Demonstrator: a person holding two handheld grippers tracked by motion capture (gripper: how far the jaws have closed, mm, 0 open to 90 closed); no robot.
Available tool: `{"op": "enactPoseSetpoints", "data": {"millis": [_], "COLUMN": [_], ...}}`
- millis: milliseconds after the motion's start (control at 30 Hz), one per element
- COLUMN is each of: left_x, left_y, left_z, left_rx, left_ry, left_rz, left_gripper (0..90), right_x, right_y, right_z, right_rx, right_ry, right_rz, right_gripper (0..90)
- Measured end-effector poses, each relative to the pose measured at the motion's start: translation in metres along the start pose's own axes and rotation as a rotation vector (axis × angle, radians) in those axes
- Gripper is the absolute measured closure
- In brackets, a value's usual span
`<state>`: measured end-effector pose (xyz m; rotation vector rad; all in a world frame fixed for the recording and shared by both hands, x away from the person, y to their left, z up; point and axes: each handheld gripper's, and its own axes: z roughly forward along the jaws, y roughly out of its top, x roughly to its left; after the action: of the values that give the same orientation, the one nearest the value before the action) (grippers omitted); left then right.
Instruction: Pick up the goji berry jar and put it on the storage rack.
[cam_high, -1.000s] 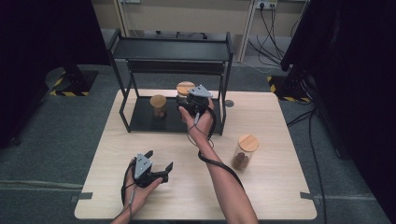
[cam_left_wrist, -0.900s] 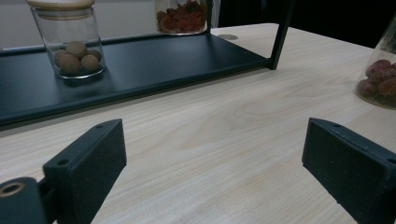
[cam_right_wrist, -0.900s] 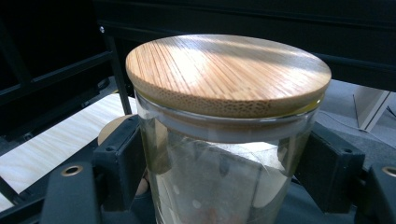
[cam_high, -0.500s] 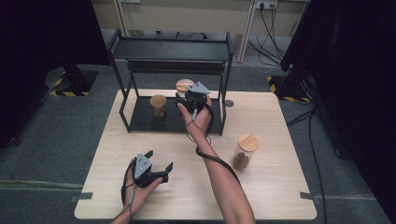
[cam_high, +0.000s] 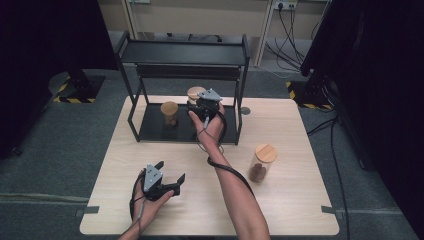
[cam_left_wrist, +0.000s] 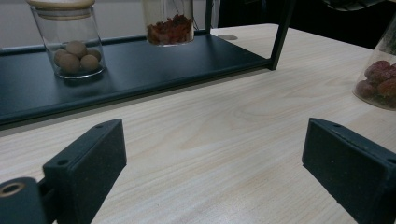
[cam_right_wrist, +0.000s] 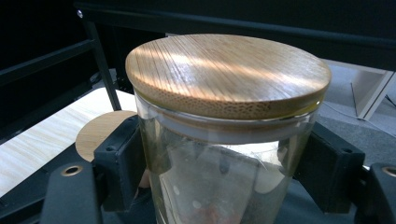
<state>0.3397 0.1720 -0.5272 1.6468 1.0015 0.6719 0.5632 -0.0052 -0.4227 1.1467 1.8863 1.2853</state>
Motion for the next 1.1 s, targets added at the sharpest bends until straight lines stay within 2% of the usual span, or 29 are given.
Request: {"op": "enactPoseSetpoints", "data": {"millis": [667, 1100], "left_x": [0.000, 0.000], "left_y": [0.000, 0.000], "left_z": [0.000, 0.000], "left_rx": [0.001, 0.001], "left_ry": [-0.001, 0.001], "left_rz": [-0.005, -0.001], "left_gripper": [5.7, 5.6], "right_x": [-0.001, -0.006], "right_y": [0.002, 0.003], "right_z": [0.017, 0.021], "right_rx": [0.020, 0.020], "right_ry": [-0.019, -0.042], "right_rz": [0.018, 0.030], "right_gripper": [25.1, 25.1]}}
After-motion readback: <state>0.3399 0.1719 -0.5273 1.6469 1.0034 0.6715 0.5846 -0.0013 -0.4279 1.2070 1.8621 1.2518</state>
